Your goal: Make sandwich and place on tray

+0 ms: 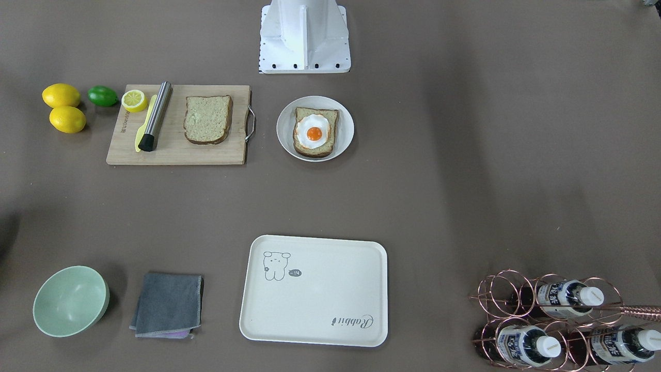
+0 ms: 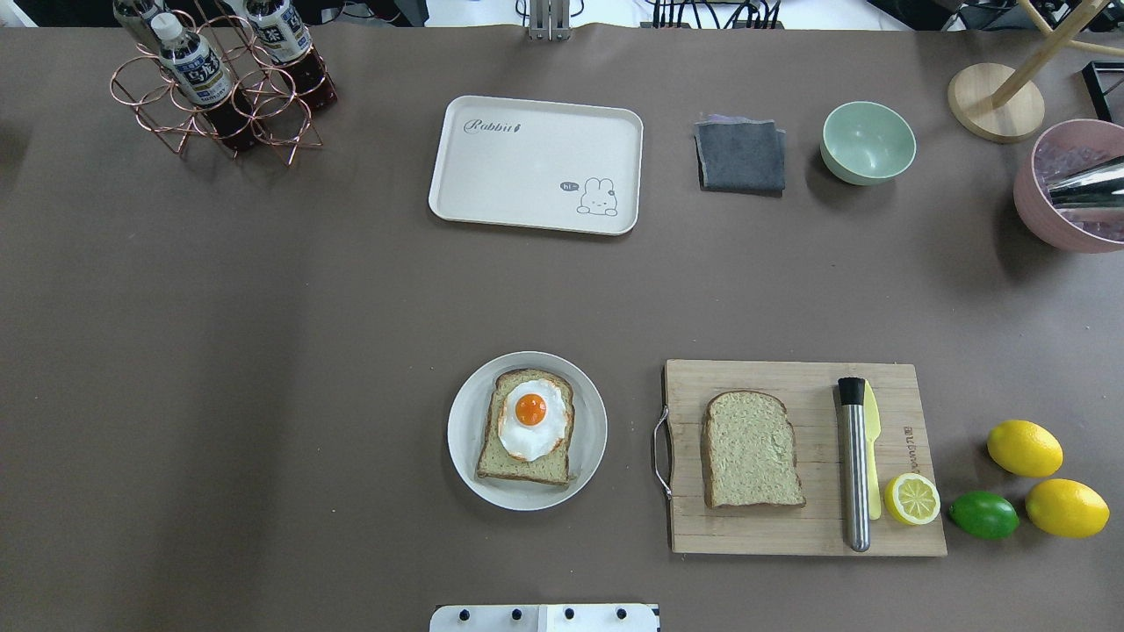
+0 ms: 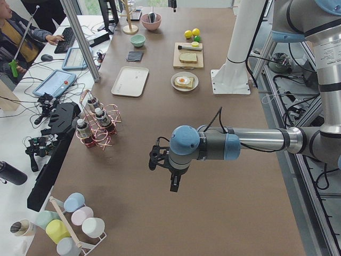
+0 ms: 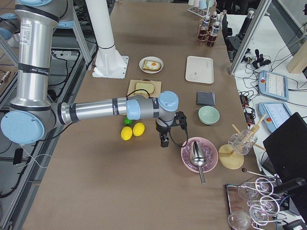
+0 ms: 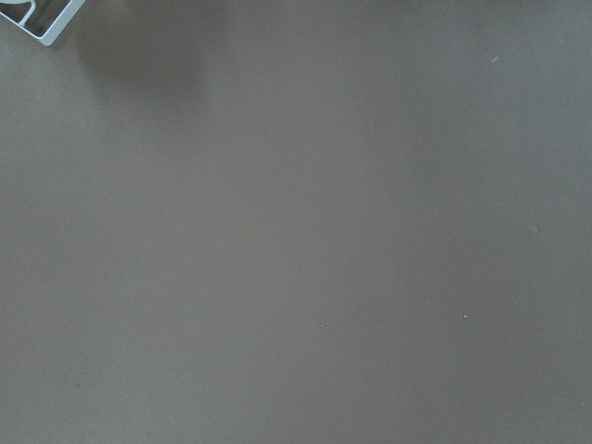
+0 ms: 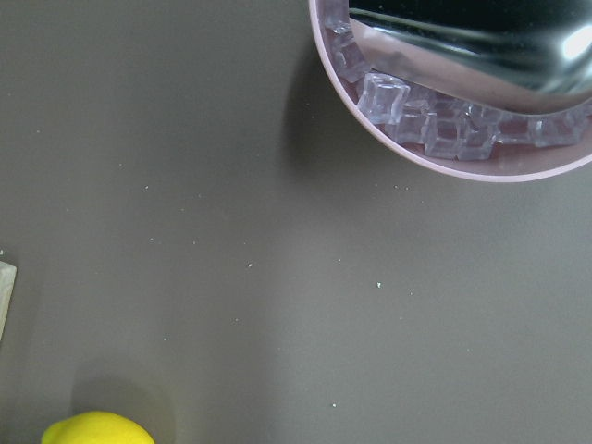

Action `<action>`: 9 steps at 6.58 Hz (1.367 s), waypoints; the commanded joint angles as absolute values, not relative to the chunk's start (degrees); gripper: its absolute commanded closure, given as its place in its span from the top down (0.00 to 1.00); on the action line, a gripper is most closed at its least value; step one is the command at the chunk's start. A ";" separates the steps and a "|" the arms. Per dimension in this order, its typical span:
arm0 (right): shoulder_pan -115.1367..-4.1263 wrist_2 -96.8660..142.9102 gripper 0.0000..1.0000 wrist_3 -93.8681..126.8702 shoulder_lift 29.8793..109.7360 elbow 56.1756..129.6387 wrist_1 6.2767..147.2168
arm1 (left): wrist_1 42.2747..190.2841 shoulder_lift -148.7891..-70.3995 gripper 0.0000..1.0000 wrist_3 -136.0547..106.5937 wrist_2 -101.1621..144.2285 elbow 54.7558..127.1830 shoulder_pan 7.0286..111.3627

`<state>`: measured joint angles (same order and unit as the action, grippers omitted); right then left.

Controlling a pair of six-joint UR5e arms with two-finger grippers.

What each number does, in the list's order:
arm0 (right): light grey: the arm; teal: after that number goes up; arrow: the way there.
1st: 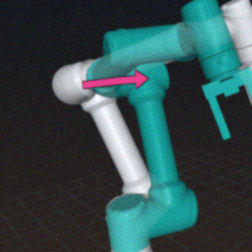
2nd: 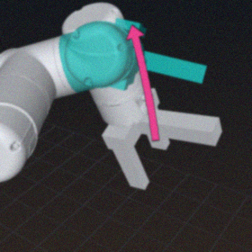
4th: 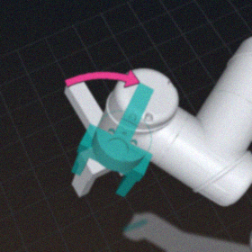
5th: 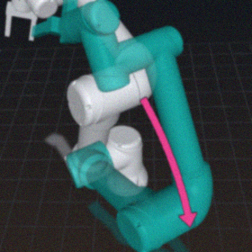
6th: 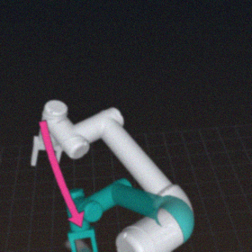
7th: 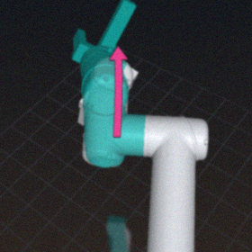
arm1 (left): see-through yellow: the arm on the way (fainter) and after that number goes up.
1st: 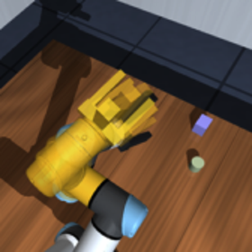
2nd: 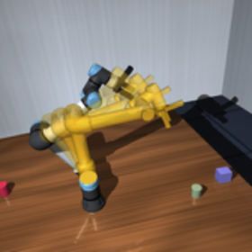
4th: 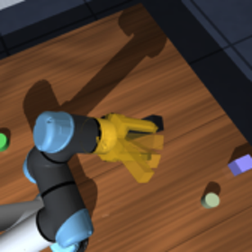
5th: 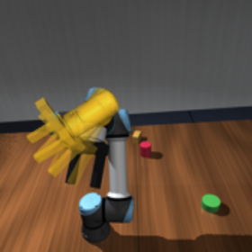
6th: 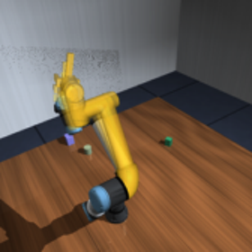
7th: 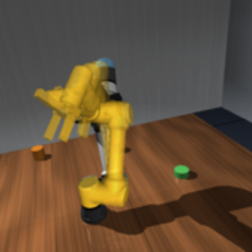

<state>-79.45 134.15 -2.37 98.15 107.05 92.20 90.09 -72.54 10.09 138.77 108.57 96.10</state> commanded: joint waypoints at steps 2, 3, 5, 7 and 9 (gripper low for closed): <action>-79.54 134.47 1.00 -1.76 99.05 109.59 92.29 | 90.18 -71.81 0.97 10.28 138.78 109.68 99.31; -79.54 134.30 1.00 -1.84 98.88 109.16 92.29 | 90.70 -70.94 0.97 10.72 138.78 109.43 100.71; -79.63 134.30 1.00 -1.67 99.05 108.46 92.37 | 92.36 -70.75 0.97 10.64 138.43 110.47 102.39; -79.54 134.29 0.99 -0.62 98.62 109.06 92.29 | 92.46 -71.01 0.97 9.94 138.25 110.48 102.48; -79.54 134.65 0.99 1.58 98.00 109.51 92.29 | 92.46 -70.84 0.97 9.93 138.60 110.39 102.39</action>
